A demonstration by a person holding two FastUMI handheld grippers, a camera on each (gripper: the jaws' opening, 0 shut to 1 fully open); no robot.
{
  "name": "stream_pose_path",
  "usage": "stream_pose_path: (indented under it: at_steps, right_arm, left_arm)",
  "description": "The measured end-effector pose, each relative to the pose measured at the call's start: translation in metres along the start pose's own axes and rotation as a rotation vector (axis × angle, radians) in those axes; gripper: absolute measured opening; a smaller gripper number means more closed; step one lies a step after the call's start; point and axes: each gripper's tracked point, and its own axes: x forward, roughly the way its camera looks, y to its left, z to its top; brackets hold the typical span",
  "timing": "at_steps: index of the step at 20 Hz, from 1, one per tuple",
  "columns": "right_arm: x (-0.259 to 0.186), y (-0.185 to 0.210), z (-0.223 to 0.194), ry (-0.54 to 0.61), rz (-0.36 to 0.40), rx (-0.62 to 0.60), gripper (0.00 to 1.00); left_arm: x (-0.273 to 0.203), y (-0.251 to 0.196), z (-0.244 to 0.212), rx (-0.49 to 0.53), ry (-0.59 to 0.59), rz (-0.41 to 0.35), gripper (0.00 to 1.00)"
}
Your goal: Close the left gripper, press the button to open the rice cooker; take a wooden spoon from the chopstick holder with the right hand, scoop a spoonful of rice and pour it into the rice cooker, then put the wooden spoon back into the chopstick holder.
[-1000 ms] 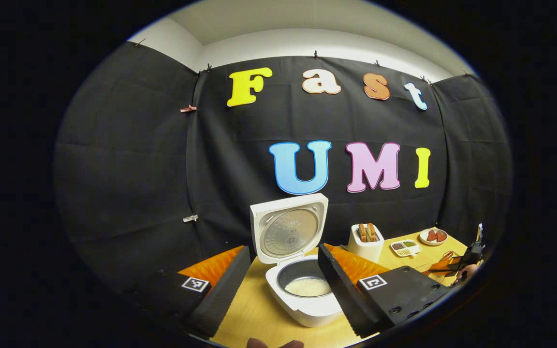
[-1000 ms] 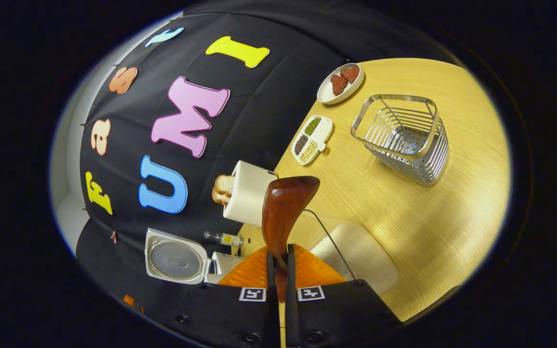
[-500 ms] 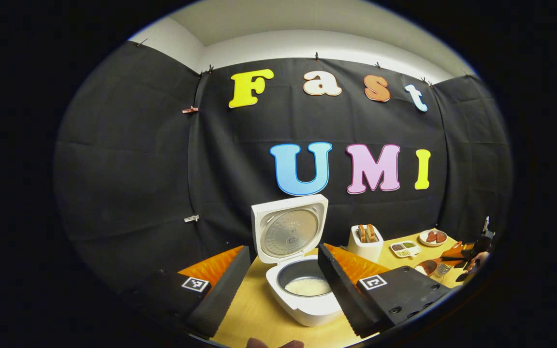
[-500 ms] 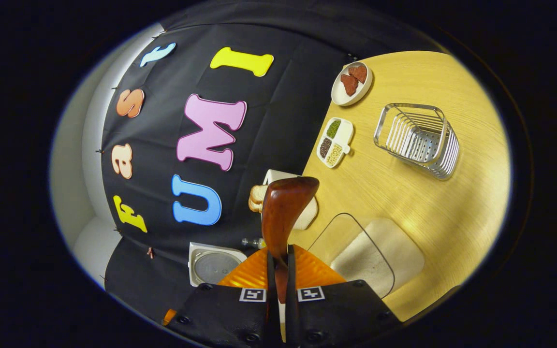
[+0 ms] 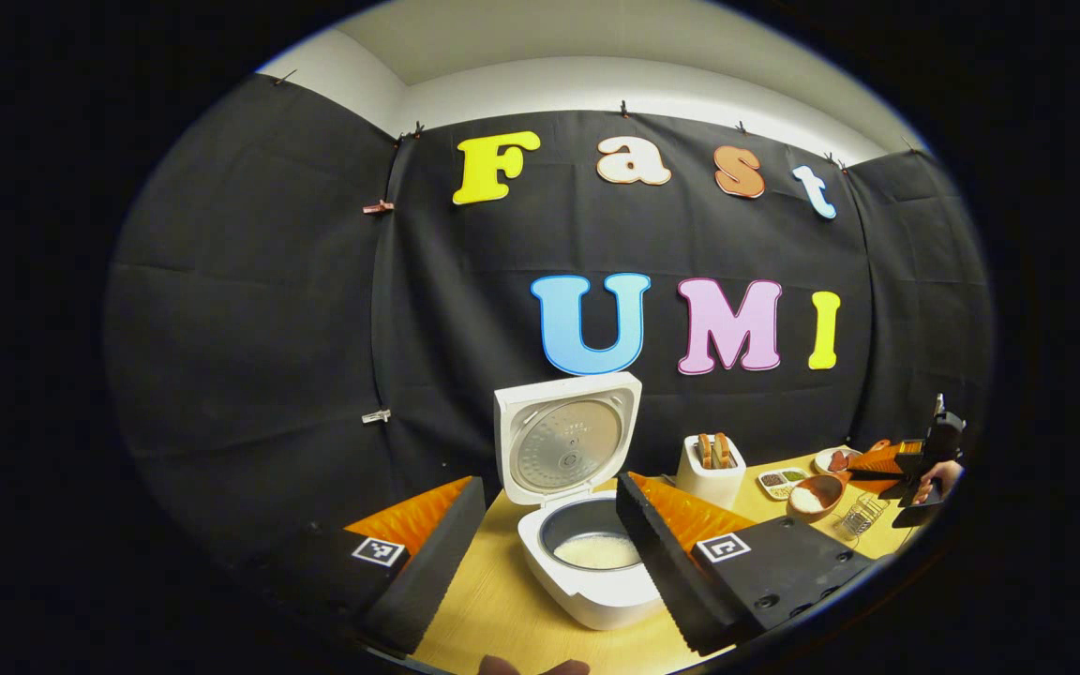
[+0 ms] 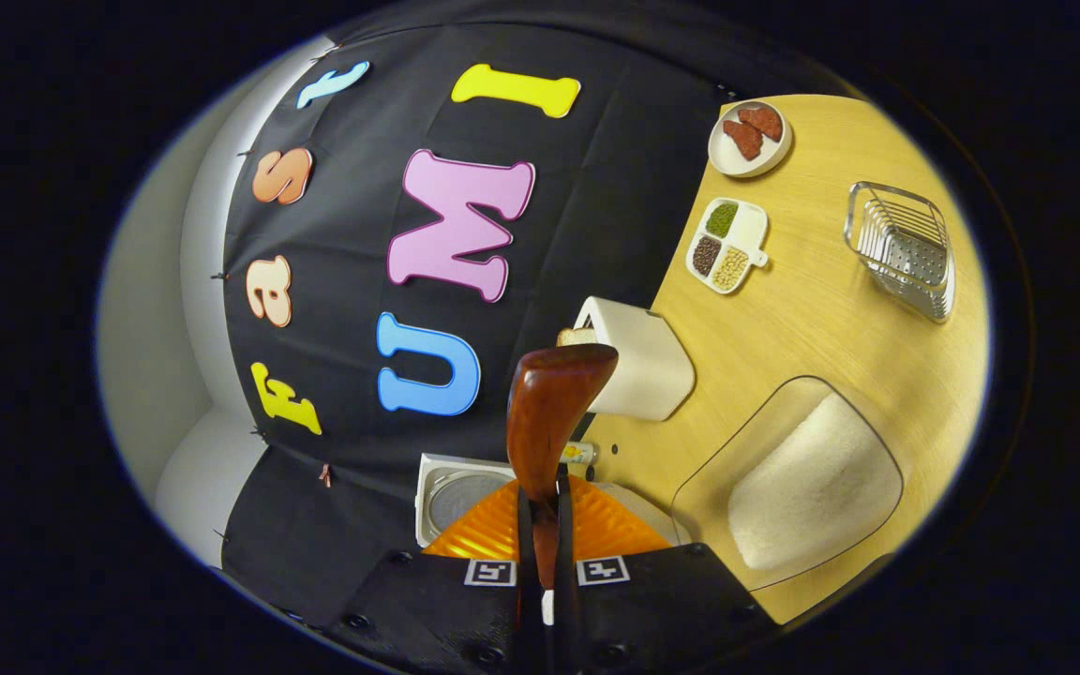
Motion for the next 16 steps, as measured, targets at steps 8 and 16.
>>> stream_pose_path:
  at_steps: [8,16]
  right_arm:
    - [0.060,0.086,-0.054,0.066,0.068,-0.074,0.09]
    - [0.115,0.141,-0.113,0.074,0.091,-0.264,0.08]
  left_arm:
    - [-0.001,0.024,-0.012,-0.018,0.021,0.040,0.97]
    - [-0.009,0.054,-0.020,-0.027,0.033,0.096,0.97]
